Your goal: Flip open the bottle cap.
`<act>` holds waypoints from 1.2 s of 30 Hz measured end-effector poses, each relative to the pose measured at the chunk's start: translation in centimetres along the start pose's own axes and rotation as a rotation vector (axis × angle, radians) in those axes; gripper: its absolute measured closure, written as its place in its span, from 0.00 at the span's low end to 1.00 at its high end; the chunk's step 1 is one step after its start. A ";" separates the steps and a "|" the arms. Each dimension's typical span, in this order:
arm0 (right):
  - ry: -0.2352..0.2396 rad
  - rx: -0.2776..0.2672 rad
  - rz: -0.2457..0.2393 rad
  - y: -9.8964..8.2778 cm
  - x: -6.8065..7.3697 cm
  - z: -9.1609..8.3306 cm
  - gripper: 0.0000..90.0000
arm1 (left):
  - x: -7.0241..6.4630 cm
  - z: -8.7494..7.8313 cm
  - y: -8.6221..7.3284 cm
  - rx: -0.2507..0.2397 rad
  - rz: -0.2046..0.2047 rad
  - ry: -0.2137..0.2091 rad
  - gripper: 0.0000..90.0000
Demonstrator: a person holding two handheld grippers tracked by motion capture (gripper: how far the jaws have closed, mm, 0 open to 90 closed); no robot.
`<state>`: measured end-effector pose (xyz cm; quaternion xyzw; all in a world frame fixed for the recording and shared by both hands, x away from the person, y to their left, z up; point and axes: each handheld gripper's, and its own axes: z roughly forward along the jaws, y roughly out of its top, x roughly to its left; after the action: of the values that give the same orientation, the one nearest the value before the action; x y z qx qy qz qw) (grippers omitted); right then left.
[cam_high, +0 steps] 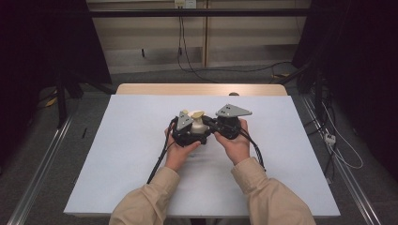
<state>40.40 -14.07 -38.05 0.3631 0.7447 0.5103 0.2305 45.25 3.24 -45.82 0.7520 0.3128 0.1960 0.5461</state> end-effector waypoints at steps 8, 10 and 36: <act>-0.004 -0.002 -0.001 0.3 -0.1 0.1 1.00 | 0.0 0.0 0.0 0.001 -0.001 0.001 0.06; -0.001 -0.006 0.000 0.3 -0.1 0.1 1.00 | 0.0 0.0 0.0 0.002 0.000 0.000 0.06; -0.001 -0.019 0.004 1.3 -0.1 0.6 1.00 | -0.1 0.0 0.0 -0.002 -0.004 0.005 0.06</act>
<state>41.31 -13.53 -37.12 0.3627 0.7390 0.5176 0.2333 45.21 3.17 -45.83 0.7503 0.3154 0.1970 0.5466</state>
